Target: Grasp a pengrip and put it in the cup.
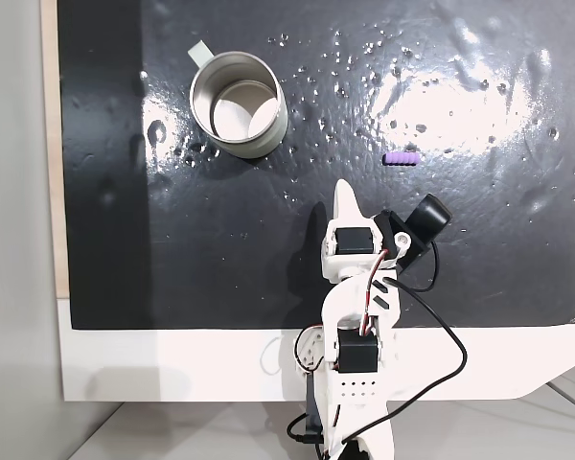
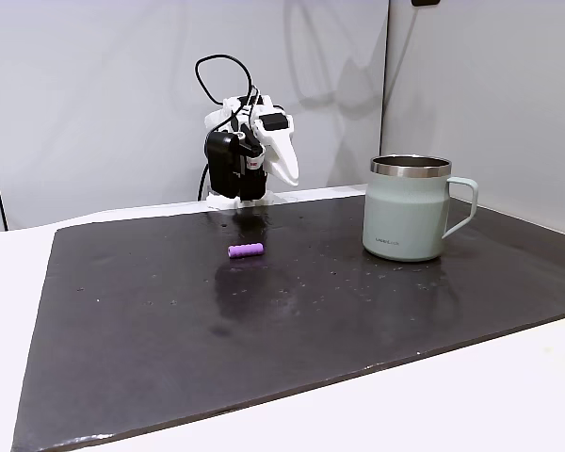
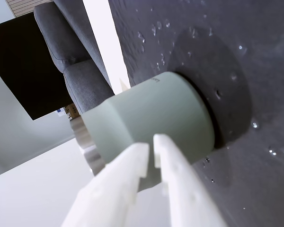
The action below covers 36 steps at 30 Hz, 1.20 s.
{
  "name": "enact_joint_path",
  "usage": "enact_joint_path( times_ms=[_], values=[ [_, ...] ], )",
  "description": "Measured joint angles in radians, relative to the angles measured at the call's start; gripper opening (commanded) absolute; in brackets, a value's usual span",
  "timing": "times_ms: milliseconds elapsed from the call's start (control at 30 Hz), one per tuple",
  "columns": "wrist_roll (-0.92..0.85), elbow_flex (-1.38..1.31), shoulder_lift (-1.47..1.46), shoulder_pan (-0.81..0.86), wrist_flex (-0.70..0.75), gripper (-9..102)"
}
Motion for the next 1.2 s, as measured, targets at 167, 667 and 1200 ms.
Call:
enact_joint_path(
  times_ms=[167,667,1200],
  values=[
    [0.000,0.000,0.000,0.000,0.000,0],
    [-0.095,-0.107,0.000,-0.018,0.186,5],
    [-0.152,-0.719,-0.437,0.072,0.476,20]
  ],
)
